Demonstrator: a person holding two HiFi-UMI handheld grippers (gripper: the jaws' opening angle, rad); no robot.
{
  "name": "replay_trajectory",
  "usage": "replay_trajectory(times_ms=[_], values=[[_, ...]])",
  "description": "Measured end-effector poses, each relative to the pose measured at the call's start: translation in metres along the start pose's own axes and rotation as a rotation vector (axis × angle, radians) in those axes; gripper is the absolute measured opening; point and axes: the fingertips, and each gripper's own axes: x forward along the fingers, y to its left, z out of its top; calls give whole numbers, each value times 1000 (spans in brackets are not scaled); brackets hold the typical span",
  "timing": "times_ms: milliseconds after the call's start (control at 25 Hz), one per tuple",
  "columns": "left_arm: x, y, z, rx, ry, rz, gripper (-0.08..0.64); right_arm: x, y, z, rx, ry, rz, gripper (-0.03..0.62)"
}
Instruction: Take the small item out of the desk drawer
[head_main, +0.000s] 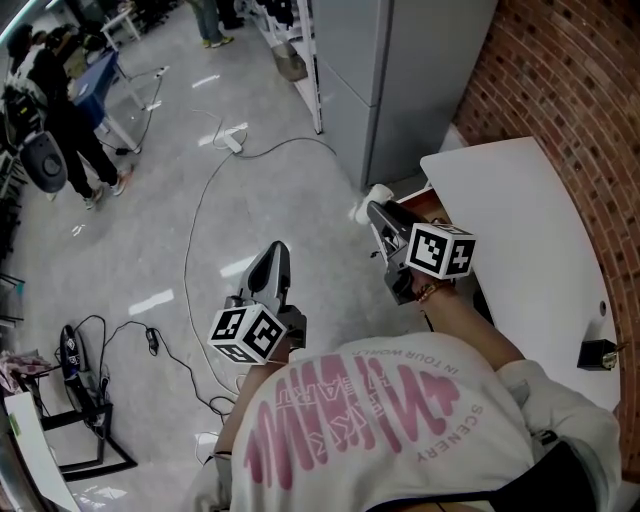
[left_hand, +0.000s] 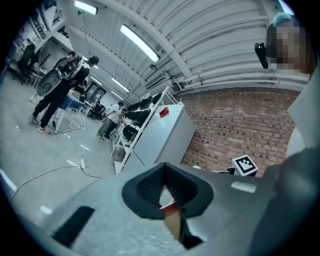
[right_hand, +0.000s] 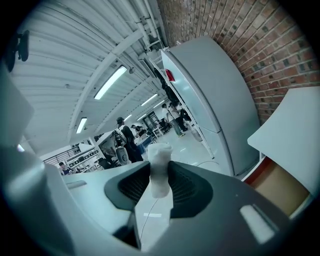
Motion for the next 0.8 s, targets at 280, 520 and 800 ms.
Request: replay_trajectory(times_ms=[280, 520, 800], values=[[10, -8, -5, 2, -2, 21, 3, -2, -20, 4, -8, 19, -11, 127], [19, -16, -13, 0, 7, 36, 3, -5, -35, 6, -7, 35, -11, 127], [19, -17, -17, -5, 15, 43, 3, -8, -41, 3, 1, 44, -17, 127]])
